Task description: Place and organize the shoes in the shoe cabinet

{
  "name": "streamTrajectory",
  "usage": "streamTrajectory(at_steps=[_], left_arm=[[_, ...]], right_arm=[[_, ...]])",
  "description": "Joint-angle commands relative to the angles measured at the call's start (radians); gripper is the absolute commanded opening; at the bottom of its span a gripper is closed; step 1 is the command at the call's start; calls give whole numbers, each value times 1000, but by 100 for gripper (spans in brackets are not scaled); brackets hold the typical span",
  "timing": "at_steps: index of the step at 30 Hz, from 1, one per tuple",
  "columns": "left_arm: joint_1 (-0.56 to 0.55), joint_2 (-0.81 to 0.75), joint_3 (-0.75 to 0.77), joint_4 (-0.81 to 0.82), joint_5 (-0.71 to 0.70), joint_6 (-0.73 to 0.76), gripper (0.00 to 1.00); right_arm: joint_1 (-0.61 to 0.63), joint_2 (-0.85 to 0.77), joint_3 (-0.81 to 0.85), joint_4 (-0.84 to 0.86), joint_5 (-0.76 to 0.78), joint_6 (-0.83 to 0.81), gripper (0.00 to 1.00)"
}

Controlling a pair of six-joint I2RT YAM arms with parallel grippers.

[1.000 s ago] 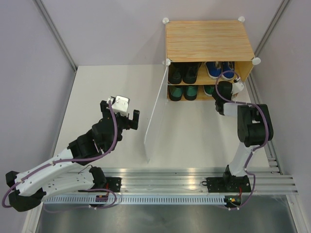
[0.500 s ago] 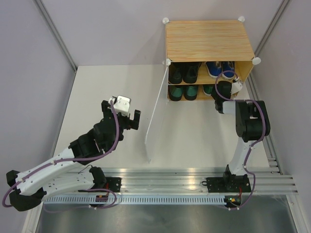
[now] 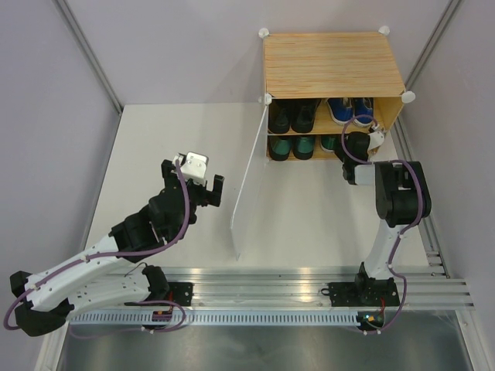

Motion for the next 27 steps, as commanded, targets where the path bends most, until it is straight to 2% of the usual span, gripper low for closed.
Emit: streamTrajectory(at_steps=[1, 8, 19, 27], left_arm=[[3, -10, 4, 13, 9, 30, 100], [3, -13, 7, 12, 15, 28, 100], [3, -21, 5, 9, 26, 24, 100], [1, -28, 9, 4, 30, 19, 100]], right_arm=[[31, -47, -14, 77, -171, -14, 8], [21, -88, -47, 91, -200, -16, 8], [19, -226, -97, -29, -131, -47, 14], [19, -418, -276, -104, -23, -74, 19]])
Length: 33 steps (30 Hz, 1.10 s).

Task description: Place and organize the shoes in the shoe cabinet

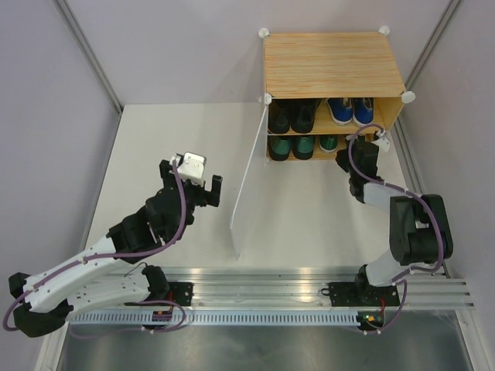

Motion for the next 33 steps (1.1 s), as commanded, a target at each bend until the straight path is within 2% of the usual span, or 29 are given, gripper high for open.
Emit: streamTrajectory(at_steps=[1, 6, 7, 11, 16, 27, 33], left_arm=[[3, -13, 9, 7, 22, 18, 100], [3, -7, 12, 0, 30, 16, 100], [3, -10, 12, 0, 31, 16, 100], [3, -12, 13, -1, 33, 16, 100], [3, -10, 13, 0, 33, 16, 100], [3, 5, 10, -1, 17, 22, 100], [3, 14, 10, 0, 11, 30, 100]], right_arm=[[1, -126, -78, -45, 84, -39, 20], [-33, -232, -157, -168, 124, -53, 24], [-75, -244, -165, -182, 111, -50, 24], [-136, -238, -193, -204, 71, -65, 24], [-165, -142, -153, -193, 45, -76, 23], [-169, 68, -41, -56, 0, -72, 20], [-169, 214, 120, -20, 15, -75, 19]])
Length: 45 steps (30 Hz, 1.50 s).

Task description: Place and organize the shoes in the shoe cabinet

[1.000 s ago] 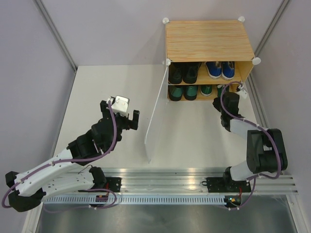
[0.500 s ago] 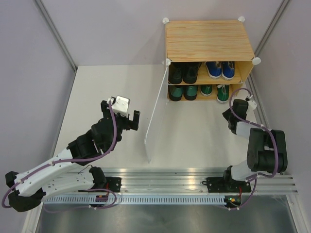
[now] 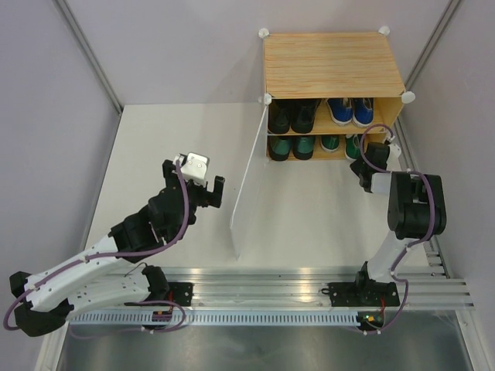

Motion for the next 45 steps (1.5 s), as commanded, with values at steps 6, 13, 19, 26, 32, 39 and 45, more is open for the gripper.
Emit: streamTrajectory(at_steps=[6, 13, 19, 26, 32, 39, 45], left_arm=[[3, 12, 9, 3, -18, 36, 100], [3, 12, 9, 3, -20, 36, 100], [3, 12, 9, 5, -21, 36, 100], [3, 12, 7, 5, -26, 39, 100], [3, 12, 7, 6, -23, 39, 100], [3, 6, 7, 5, -12, 33, 100], [3, 8, 9, 5, -4, 31, 100]], right_arm=[[-2, 107, 141, 156, -14, 9, 15], [-2, 64, 94, 195, 4, 9, 12], [-2, 71, 68, 282, 9, 58, 11], [-4, 136, 148, 276, -19, 106, 11], [-2, 119, 149, 221, -37, 110, 13], [-4, 50, 70, 129, -35, 138, 22], [-5, -17, 5, 95, -39, 149, 30]])
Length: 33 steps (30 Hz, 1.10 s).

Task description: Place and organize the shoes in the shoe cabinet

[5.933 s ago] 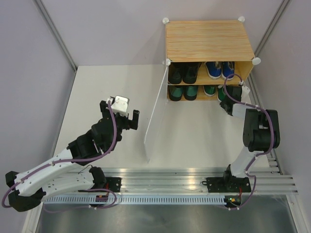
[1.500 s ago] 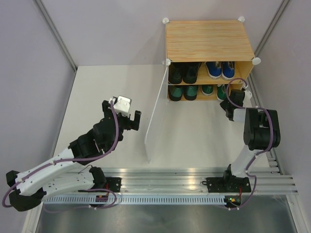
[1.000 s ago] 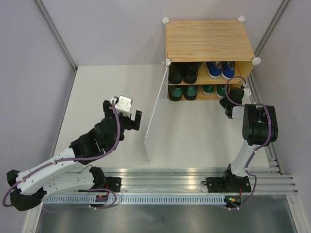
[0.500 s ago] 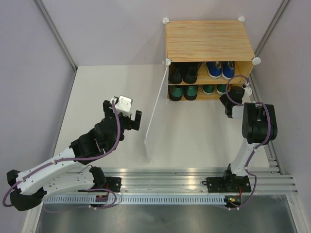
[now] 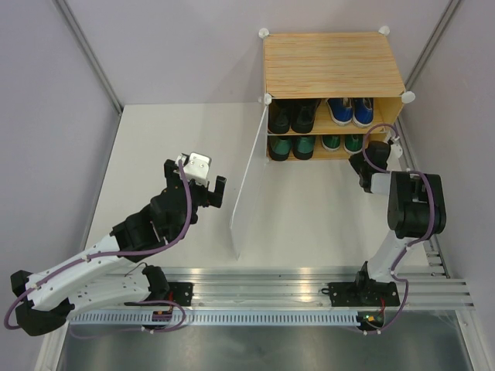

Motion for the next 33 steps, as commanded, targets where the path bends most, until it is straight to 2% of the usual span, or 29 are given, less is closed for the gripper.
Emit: streamTrajectory(at_steps=[1, 2, 9, 20, 26, 33], left_arm=[[3, -5, 9, 5, -1, 24, 100], [3, -5, 9, 5, -1, 24, 100], [3, -4, 7, 7, -5, 25, 100], [6, 13, 5, 10, -30, 41, 100], [12, 16, 4, 11, -32, 39, 100], [12, 10, 4, 10, -32, 36, 100]], right_arm=[[-4, -64, -27, -4, -8, 20, 31], [-4, -77, -34, -2, -7, 21, 31], [-7, -31, 12, 3, -2, 31, 12], [-13, 193, 244, 45, -15, 21, 3], [-13, 146, 172, 84, -31, 26, 2], [-13, 12, 23, 59, -62, 46, 14]])
